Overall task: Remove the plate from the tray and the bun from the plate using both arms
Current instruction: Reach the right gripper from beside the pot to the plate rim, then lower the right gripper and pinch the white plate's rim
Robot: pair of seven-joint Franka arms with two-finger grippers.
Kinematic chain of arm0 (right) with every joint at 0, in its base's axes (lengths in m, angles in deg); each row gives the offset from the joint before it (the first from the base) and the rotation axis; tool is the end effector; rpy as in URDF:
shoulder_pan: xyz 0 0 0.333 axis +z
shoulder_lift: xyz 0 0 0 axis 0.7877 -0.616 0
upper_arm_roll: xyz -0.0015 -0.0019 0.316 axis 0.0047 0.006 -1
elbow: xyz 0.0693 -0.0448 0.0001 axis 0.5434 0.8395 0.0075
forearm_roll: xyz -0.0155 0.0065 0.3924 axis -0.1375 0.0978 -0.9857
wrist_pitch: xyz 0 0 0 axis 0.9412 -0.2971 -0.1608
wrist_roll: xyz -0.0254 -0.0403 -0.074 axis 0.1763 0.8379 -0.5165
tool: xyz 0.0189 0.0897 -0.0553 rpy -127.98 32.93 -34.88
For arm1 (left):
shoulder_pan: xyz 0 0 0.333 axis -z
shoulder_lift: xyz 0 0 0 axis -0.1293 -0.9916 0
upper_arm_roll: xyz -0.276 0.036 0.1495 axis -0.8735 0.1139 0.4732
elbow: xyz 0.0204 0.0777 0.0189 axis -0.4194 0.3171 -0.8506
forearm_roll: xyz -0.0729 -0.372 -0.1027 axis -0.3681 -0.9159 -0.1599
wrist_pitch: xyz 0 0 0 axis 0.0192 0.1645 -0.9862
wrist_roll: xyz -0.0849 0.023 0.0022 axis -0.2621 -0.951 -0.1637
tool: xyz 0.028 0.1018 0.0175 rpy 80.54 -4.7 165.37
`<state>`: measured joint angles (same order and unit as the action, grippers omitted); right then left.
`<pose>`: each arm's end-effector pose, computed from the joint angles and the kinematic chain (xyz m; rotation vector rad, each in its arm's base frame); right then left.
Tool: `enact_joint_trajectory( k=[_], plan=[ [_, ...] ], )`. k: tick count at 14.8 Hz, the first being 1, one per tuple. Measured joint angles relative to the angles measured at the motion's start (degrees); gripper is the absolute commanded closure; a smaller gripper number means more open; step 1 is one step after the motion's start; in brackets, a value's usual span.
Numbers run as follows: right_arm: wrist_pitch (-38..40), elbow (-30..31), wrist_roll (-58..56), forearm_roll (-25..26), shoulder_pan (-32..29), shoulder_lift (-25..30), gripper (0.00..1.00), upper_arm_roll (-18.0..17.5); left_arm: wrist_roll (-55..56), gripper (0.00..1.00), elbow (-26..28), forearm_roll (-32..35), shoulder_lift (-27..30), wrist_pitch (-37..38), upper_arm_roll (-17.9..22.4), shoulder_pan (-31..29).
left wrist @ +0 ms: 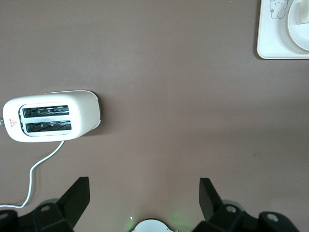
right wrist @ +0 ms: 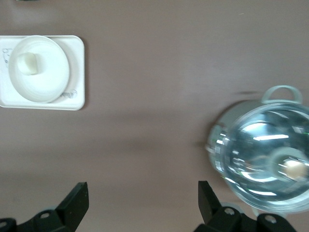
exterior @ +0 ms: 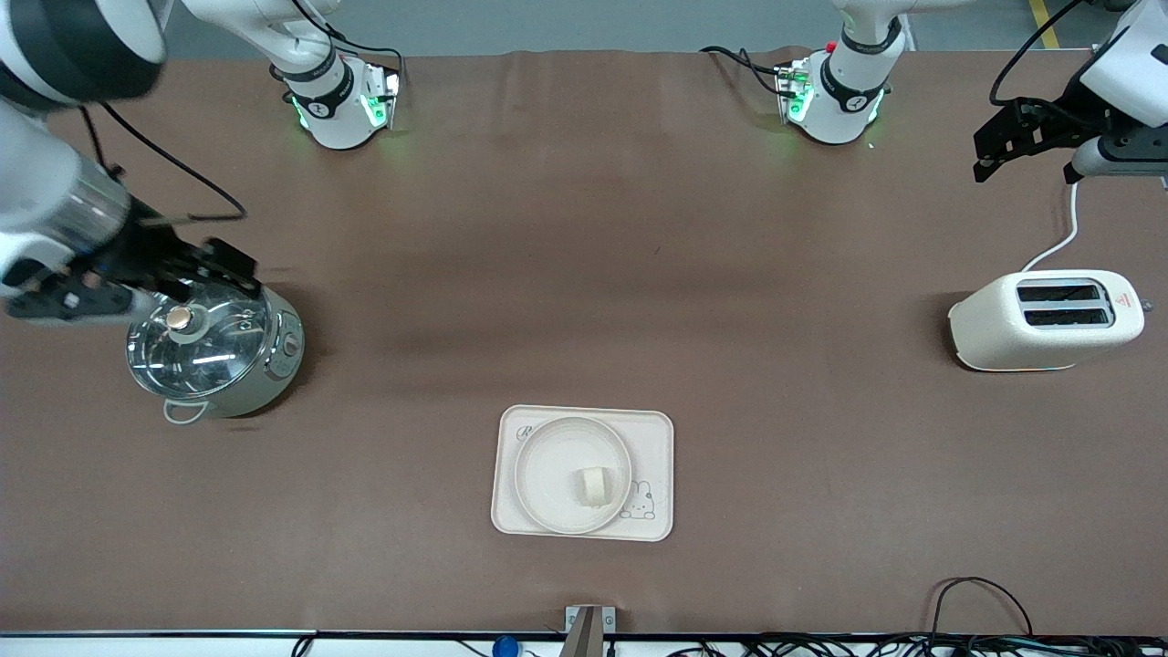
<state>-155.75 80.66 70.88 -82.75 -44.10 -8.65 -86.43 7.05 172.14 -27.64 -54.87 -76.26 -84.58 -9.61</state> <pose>0.6000 0.1109 0.5545 -2.9992 0.0357 -0.0086 0.4982 -0.0710 0.6736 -3.1125 0.0987 0.0184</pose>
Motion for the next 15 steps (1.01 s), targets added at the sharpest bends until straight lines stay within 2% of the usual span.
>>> enact_joint_trajectory(
  k=[2, 5, 7, 15],
  plan=[
    [-4.93, 0.24, 2.30, -1.02, 2.67, -4.43, 0.00, -0.04, 0.00, 0.00, -0.10, 0.00, -0.36, 0.00, 0.02, -0.01],
    [-14.93, 0.26, 3.50, -7.45, 5.94, -12.26, 0.00, -0.08, 0.00, 0.00, -0.21, 0.00, -0.73, 0.00, 0.03, -0.04],
    [-20.93, -0.45, 6.03, -9.91, 8.17, -17.50, 0.00, -0.08, 0.00, 0.00, -0.26, 0.00, -0.84, 0.00, 0.02, -0.04],
    [-37.12, -8.72, 19.29, -10.30, 16.07, -35.10, 0.00, -0.06, 0.00, 0.00, -0.28, 0.00, -1.88, 0.00, 0.04, -0.09]
  ],
)
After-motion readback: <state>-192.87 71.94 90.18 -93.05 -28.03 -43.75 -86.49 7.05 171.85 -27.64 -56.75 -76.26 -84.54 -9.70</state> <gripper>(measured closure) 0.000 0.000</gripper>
